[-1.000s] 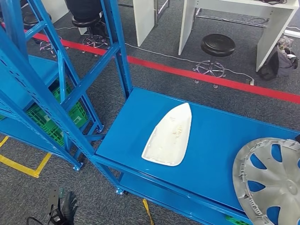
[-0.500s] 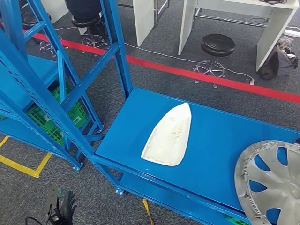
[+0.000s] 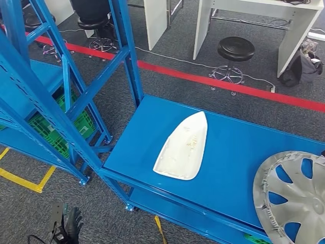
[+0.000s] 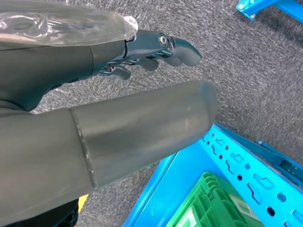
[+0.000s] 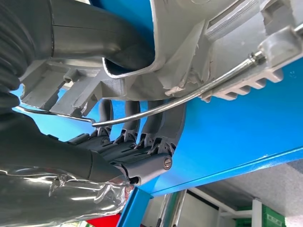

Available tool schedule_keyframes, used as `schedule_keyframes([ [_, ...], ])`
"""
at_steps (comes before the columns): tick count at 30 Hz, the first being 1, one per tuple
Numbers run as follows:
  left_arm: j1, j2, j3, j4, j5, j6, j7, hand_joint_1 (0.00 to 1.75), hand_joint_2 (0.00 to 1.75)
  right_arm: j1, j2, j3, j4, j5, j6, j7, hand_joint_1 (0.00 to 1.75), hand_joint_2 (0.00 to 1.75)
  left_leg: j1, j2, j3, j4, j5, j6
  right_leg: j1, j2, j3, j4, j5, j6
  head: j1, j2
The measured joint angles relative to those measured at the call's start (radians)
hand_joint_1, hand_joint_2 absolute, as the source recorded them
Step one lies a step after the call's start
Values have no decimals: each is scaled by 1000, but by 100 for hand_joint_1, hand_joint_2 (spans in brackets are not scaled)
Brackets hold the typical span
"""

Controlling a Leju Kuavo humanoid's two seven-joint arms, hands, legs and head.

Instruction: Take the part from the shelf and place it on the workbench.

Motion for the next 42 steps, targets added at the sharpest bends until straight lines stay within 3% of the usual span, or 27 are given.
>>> schedule_keyframes([
  [9,0,-9,0,0,-2,3,-11,0,0,2,0,-5,-2,19,-31,8,175,175,0,0,0,0,0,0,0,0,0,0,0,0,0,0],
  [15,-7,-14,0,0,7,27,-7,0,0,0,0,-6,-60,162,-134,43,175,175,0,0,0,0,0,0,0,0,0,0,1,0,0,0],
  [23,-25,-32,-1,0,7,54,7,0,0,-15,11,-5,-159,270,-182,84,175,175,0,-1,-1,0,0,0,0,-1,0,0,0,0,0,0],
  [31,-31,-40,-1,0,5,67,4,0,0,-31,23,-4,-323,539,-242,131,175,175,0,0,-1,0,0,0,0,0,-1,1,0,0,0,0],
  [42,-39,-51,-1,0,-4,88,-4,0,0,-34,60,-15,-569,792,-338,85,175,175,0,0,-1,0,0,0,1,0,0,1,0,0,0,0],
])
